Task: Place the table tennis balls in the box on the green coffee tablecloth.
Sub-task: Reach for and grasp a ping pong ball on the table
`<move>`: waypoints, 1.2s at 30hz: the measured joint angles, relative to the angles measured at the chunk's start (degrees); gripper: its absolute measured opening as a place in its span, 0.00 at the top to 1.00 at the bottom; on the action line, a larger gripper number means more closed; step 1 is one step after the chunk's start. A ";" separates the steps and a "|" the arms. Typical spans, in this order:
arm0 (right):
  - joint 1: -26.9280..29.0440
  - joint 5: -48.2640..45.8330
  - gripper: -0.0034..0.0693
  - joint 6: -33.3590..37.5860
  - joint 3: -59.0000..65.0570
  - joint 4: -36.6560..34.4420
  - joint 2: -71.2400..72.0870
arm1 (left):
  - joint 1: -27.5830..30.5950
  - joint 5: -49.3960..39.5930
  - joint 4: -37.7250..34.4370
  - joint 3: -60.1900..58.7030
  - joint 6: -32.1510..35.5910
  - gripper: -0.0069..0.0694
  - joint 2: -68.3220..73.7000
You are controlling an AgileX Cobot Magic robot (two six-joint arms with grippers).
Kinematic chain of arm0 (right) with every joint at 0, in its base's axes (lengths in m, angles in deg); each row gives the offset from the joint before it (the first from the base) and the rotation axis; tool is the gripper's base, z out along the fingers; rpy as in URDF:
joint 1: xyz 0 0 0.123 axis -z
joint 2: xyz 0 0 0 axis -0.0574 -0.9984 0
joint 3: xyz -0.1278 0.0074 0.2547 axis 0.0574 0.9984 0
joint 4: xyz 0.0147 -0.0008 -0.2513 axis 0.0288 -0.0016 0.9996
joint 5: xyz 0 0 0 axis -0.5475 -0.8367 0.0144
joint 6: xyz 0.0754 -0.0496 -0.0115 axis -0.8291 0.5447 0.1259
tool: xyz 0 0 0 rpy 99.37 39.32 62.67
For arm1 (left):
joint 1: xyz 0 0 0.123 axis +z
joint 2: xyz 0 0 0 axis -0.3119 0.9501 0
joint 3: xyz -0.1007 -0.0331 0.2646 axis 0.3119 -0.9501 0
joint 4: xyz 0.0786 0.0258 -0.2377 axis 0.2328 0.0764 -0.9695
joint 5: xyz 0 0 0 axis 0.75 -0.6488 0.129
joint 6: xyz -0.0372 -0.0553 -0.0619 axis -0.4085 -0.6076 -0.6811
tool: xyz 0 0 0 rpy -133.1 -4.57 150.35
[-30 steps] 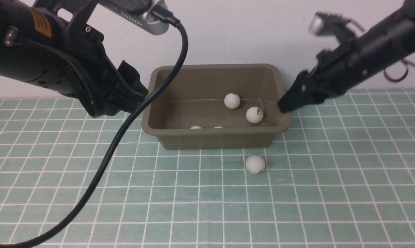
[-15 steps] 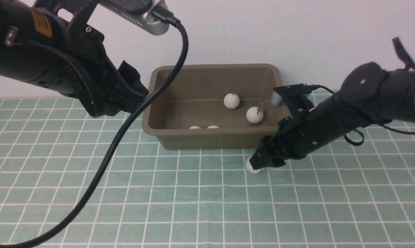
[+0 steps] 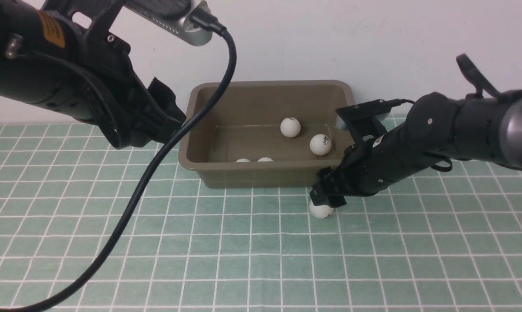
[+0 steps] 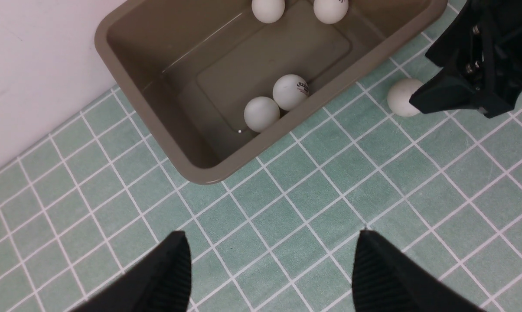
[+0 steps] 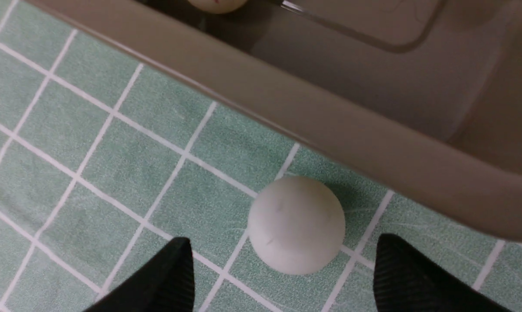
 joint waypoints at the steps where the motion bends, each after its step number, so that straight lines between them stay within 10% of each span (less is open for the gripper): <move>1: 0.00 0.00 0.27 -0.19 0.00 0.23 -0.04 | 0.00 0.00 0.00 0.00 0.00 0.32 0.00; 28: 0.00 3.32 0.27 6.50 0.00 -6.07 -7.64 | 0.00 0.00 0.00 0.00 -0.06 0.32 0.00; 36: 0.00 6.00 0.46 8.24 -0.05 -7.48 -8.55 | 0.00 0.00 0.00 0.00 -0.11 0.32 0.00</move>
